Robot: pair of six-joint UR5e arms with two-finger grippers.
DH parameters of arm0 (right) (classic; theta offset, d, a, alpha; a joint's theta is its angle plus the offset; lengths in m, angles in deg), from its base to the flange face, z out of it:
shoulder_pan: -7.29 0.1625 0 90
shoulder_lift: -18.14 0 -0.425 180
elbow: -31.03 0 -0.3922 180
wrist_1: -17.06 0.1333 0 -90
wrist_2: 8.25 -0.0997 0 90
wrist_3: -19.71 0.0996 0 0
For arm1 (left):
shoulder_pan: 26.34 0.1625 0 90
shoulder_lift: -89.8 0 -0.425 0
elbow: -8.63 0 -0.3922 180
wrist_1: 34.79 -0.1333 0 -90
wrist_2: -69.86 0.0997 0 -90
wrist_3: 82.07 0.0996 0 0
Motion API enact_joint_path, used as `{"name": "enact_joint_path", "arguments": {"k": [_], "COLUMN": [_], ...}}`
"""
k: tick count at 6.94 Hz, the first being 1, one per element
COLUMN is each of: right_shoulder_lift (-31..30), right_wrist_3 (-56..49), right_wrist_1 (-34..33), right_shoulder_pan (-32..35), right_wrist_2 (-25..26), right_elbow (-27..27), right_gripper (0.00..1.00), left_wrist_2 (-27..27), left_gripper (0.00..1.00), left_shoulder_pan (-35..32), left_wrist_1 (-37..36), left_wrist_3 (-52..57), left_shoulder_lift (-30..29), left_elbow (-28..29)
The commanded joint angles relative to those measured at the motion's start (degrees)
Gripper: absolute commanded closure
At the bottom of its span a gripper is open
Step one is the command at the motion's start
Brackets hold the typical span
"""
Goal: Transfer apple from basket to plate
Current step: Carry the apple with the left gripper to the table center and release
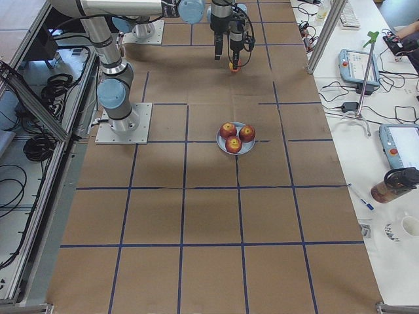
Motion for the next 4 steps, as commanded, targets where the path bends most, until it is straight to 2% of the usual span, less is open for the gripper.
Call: {"name": "enact_joint_path", "arguments": {"k": [1,2,3,4], "right_shoulder_lift": [0.0,0.0,0.0,0.0], "right_wrist_3": [0.0,0.0,0.0,0.0], "right_wrist_1": [0.0,0.0,0.0,0.0], "right_shoulder_pan": [0.0,0.0,0.0,0.0], "right_wrist_2": [0.0,0.0,0.0,0.0], "right_elbow": [0.0,0.0,0.0,0.0], "right_gripper": [0.0,0.0,0.0,0.0], "left_wrist_2": [0.0,0.0,0.0,0.0], "left_gripper": [0.55,0.31,0.13,0.01], "left_shoulder_pan": [-0.3,-0.4,-0.5,-0.6], "left_wrist_1": [-0.2,-0.2,-0.2,-0.1], "left_wrist_3": [0.0,-0.1,-0.2,-0.5], "left_shoulder_lift": [-0.2,-0.2,-0.2,-0.1], "left_elbow": [0.0,-0.1,-0.1,0.0]}}
